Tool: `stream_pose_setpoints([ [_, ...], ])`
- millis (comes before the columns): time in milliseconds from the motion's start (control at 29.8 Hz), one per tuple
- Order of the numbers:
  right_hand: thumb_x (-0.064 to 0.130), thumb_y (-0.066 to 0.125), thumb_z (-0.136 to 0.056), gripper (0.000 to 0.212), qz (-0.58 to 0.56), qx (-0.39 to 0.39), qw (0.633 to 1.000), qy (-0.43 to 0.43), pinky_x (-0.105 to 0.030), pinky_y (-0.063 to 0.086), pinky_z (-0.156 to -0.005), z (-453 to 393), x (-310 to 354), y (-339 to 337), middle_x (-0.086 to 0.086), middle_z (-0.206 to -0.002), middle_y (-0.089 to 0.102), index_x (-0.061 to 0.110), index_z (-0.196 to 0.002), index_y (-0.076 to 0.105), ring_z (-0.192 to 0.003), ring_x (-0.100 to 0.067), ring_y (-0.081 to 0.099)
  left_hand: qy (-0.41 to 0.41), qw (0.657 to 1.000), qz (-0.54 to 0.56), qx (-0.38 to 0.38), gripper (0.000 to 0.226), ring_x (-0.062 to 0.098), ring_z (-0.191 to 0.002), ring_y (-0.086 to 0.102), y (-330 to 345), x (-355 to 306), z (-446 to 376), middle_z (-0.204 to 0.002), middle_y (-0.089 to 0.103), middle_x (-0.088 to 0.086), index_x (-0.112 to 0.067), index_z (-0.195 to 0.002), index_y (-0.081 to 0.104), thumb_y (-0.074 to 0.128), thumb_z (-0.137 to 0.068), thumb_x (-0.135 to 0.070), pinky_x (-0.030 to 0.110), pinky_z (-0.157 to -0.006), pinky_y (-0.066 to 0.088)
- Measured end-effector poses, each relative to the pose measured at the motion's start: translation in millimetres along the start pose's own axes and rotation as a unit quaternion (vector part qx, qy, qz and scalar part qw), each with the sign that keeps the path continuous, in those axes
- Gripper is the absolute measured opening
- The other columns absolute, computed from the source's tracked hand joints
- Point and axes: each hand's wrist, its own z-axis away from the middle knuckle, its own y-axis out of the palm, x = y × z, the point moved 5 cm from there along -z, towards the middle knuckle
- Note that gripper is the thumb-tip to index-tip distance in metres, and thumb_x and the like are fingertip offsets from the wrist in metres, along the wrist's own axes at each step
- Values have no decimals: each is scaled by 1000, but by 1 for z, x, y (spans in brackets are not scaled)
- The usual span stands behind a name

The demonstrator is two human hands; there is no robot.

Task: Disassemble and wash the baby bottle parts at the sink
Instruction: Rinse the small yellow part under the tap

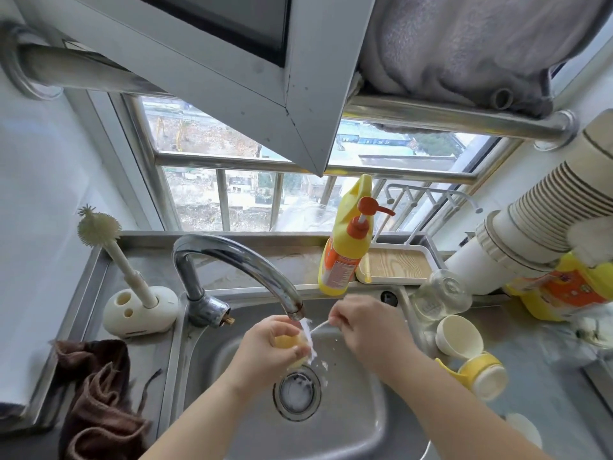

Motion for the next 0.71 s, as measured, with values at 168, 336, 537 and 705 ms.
stream_pose_setpoints([
  [168,30,42,-92,26,21,21,999,-20,-26,39,-66,1,1,3,5,-94,63,21,-92,66,-90,-17,57,-15,1000,-20,8,11,-7,-98,56,1,9,5,-105,60,-18,-24,-75,74,82,-68,-20,-2,-76,34],
  [336,22,49,-89,17,-6,30,999,-24,-28,43,-65,2,4,8,5,-90,64,20,-87,66,-87,-17,59,-1,1000,-14,5,24,-5,-95,56,7,-3,5,-101,56,-22,-35,-70,64,82,-69,-19,-2,-75,34],
  [537,23,49,-91,17,-18,43,999,-12,-29,44,-70,2,-1,8,5,-95,64,21,-92,66,-90,-16,58,-1,1000,-16,18,18,-3,-101,57,12,-2,3,-107,62,-14,-30,-74,66,81,-71,-19,5,-83,41],
  [705,24,49,-91,17,-28,68,997,-30,-30,46,-73,5,-4,9,5,-96,64,20,-93,65,-91,-15,58,7,1000,-20,10,22,-10,-94,55,9,-2,6,-103,59,-22,-34,-72,65,79,-73,-17,2,-78,35],
])
